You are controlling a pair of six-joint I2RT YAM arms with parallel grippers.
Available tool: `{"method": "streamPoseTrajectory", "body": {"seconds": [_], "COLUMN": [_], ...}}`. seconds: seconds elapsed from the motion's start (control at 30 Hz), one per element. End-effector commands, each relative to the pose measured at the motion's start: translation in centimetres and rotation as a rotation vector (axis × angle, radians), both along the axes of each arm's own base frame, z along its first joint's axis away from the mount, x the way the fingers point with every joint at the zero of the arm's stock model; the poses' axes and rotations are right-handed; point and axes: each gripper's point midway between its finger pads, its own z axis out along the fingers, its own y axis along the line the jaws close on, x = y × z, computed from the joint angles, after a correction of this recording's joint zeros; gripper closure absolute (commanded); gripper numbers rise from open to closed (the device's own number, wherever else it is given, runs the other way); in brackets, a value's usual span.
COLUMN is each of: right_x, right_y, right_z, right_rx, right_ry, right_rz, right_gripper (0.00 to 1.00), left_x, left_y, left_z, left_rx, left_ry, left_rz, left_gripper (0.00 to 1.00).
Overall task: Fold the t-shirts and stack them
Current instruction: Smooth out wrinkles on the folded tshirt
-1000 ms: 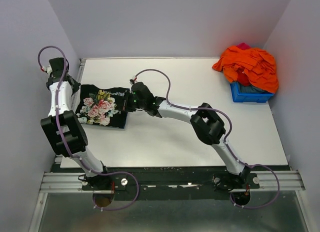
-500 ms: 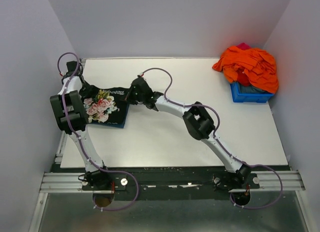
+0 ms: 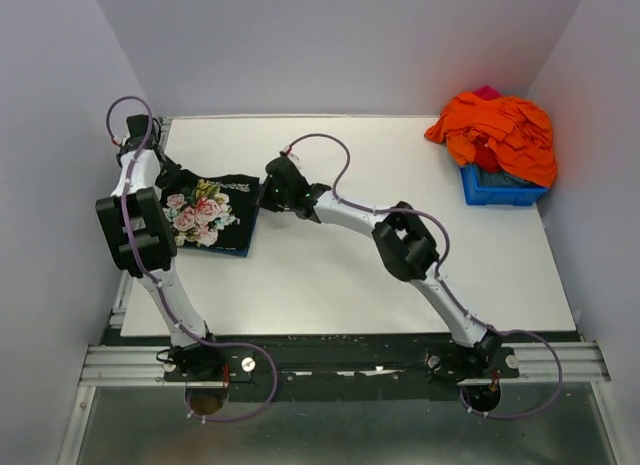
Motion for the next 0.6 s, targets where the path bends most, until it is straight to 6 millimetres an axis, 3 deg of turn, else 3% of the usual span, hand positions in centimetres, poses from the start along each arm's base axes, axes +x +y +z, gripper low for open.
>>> {"method": "streamPoseTrajectory", "body": {"seconds": [0.0,0.13,0.2,0.23,0.37,0.4,0.5,0.57], "right_x": [0.2,-1.0,-1.9,-2.6,-5.0,-5.5,-7.1,-8.4], "right_y": [-2.8,-7.8,-11.1,-13.0,-19.2,-21.0,-24.7,-26.5], "right_z": [9.2,13.4,14.2,13.1,14.2,14.2,14.0,14.0], "right_rx": [-0.042,-0.066,-0.087,-0.115,-0.179,-0.208,-0.244,-0.266], "right_ry": [-0.268,-0.424,-0.459,-0.458,-0.522,-0.533,-0.531,-0.527], "right_rz": [0.022,-0.029,-0.071,-0.083,-0.154,-0.18,-0.23,-0.233], "right_gripper": [0.99,0.97,0.96,0.94,0.9,0.84,0.64,0.35], "left_x": [-0.8,-1.6,-2.4,-2.6,-5.0,-5.7,-7.9,-9.3], "left_y": [-2.6,-8.2,-10.8,-12.3,-17.5,-19.9,-23.8,-26.3], "left_z": [8.0,10.5,11.4,12.4,13.3,13.8,13.2,11.8], "left_rx": [0.067,0.036,0.018,0.005,-0.061,-0.071,-0.095,-0.125], "left_ry": [-0.106,-0.179,-0.23,-0.283,-0.454,-0.505,-0.595,-0.631], "left_rz": [-0.068,-0.192,-0.24,-0.268,-0.357,-0.394,-0.461,-0.516], "left_gripper": [1.0,0.94,0.86,0.8,0.56,0.53,0.45,0.34]}}
